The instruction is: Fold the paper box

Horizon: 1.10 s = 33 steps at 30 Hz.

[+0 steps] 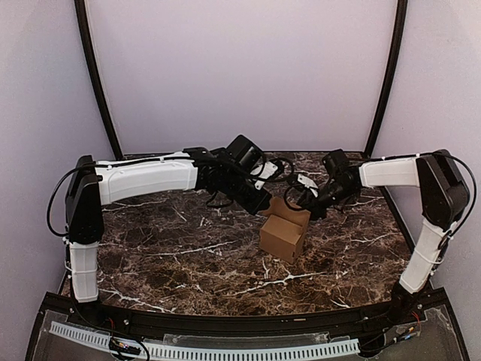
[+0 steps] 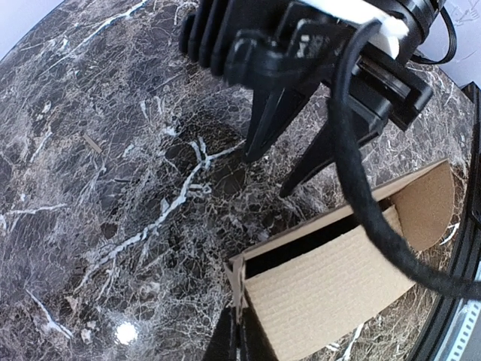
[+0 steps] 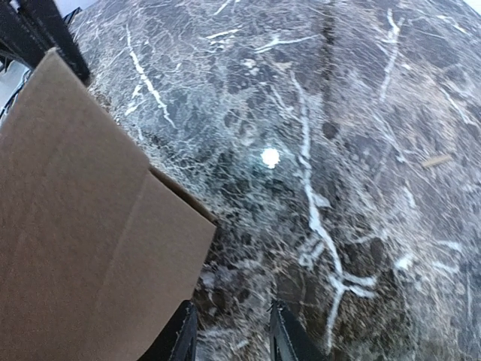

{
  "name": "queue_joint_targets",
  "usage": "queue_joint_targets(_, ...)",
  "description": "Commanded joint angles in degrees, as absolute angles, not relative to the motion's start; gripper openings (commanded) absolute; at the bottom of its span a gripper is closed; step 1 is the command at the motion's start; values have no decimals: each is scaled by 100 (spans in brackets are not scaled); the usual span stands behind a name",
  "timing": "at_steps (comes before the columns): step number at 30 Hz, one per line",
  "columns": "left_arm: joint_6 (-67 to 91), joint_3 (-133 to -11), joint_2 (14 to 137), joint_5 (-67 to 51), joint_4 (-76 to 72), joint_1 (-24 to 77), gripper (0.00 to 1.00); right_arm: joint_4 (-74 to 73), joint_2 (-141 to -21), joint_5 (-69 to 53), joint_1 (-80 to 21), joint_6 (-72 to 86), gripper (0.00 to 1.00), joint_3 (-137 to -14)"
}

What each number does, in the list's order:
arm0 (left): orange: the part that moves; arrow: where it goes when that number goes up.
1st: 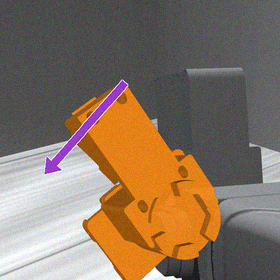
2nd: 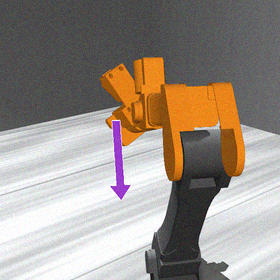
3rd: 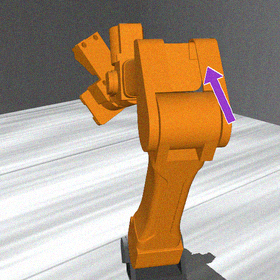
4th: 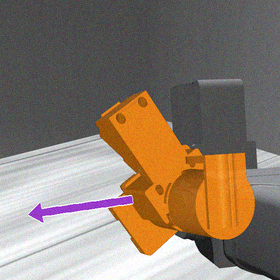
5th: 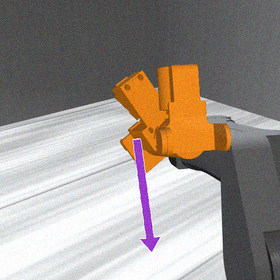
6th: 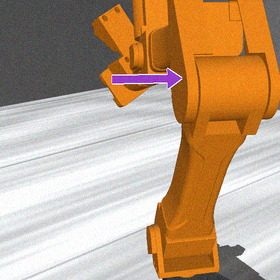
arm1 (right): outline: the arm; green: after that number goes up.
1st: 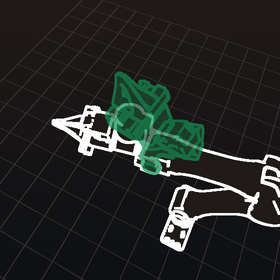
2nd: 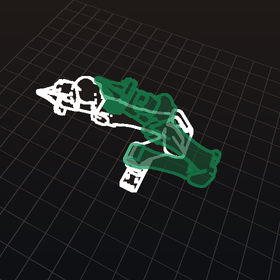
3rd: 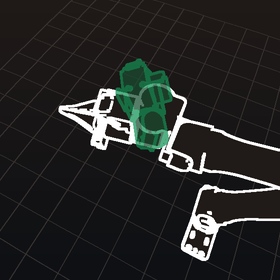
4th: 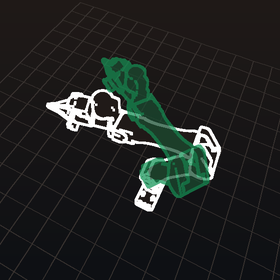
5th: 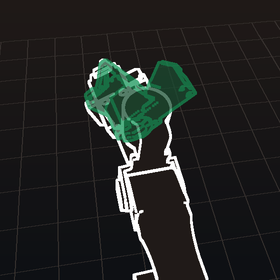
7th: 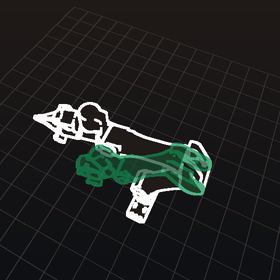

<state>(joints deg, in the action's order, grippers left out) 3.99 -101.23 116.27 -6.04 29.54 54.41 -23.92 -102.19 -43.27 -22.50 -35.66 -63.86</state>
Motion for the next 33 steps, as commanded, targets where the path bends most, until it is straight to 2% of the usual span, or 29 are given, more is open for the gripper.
queue_joint_targets(1,564,-10033,11521,-502,2962,5501,1,-2556,-9907,-4243,-1825,-3639,33,-6443)
queue_joint_targets(4,603,-10029,11517,-411,2937,5533,1,-2881,-9504,-4297,-1491,-3847,36,-6535)
queue_joint_targets(11,750,-10001,11515,-294,2873,5617,1,-3527,-8363,-4489,-1397,-4559,54,-6176)
queue_joint_targets(23,863,-10122,11584,-177,2815,5691,1,-4472,-8255,-4632,-1500,-5783,57,-5869)
queue_joint_targets(33,1118,-10353,11829,-175,2777,5824,1,-4110,-7813,-4338,-1626,-5535,53,-5448)
